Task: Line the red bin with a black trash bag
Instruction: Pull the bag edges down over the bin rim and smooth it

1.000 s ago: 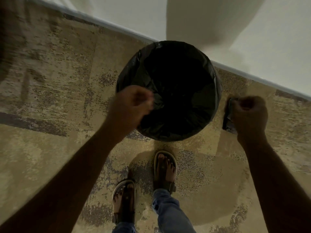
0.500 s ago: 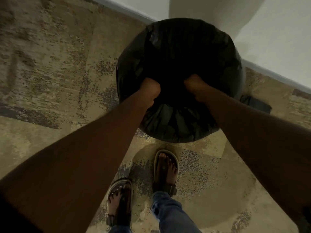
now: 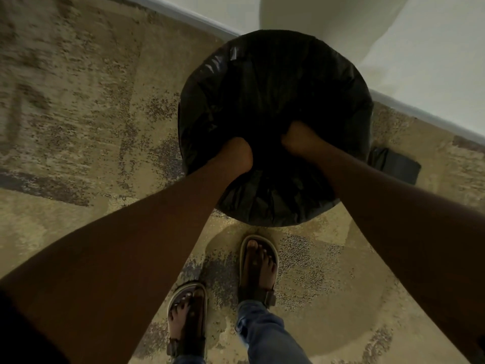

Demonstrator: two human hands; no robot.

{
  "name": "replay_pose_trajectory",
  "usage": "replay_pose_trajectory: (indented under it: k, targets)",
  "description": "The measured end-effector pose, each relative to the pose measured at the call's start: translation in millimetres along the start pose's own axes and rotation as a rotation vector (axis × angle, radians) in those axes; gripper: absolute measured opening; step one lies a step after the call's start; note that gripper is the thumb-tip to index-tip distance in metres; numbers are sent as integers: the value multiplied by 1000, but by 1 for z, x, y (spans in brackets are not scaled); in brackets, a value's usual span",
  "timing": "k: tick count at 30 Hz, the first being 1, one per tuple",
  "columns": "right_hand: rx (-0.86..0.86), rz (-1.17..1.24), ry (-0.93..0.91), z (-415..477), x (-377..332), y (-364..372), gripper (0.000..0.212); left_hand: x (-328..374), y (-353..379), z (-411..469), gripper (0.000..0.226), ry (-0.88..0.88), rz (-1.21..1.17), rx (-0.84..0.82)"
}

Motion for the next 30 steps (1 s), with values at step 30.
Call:
replay_pose_trajectory:
  k: [30]
  targets:
    - [625,-93,155,-204,-5,-2,46,-30,8,-146,35,246,231,555]
Point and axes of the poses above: each hand's wrist, its own z-axis towards the middle knuckle, its own y-axis out of the palm, x = y × z, the point moved 4 cm from there along z, towards the middle knuckle, and after that the axes turned 7 degrees about z, right-handed, at the moved point
